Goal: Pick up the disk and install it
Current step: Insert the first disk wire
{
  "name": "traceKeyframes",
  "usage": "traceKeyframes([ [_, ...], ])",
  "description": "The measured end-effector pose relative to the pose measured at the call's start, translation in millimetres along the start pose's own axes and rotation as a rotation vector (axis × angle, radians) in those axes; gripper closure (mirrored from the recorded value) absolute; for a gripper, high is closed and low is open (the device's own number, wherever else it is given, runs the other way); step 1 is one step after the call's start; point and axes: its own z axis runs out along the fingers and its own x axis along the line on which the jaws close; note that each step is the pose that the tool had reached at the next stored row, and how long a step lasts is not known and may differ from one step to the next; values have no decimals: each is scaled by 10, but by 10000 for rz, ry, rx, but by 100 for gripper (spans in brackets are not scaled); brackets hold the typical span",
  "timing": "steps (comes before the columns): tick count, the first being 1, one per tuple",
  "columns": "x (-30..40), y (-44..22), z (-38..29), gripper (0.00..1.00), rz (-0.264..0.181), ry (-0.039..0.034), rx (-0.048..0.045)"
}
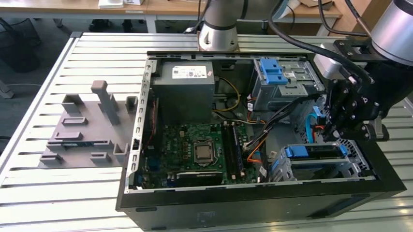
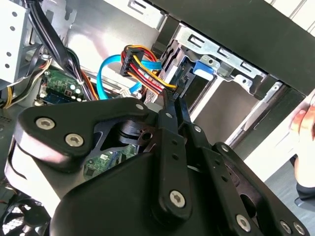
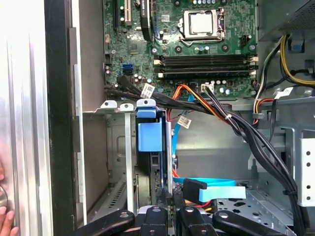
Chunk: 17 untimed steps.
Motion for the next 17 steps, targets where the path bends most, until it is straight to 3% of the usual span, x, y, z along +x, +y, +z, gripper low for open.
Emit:
traceKeyframes([
  [17,51,-3,69,84,56,-1,-8],
])
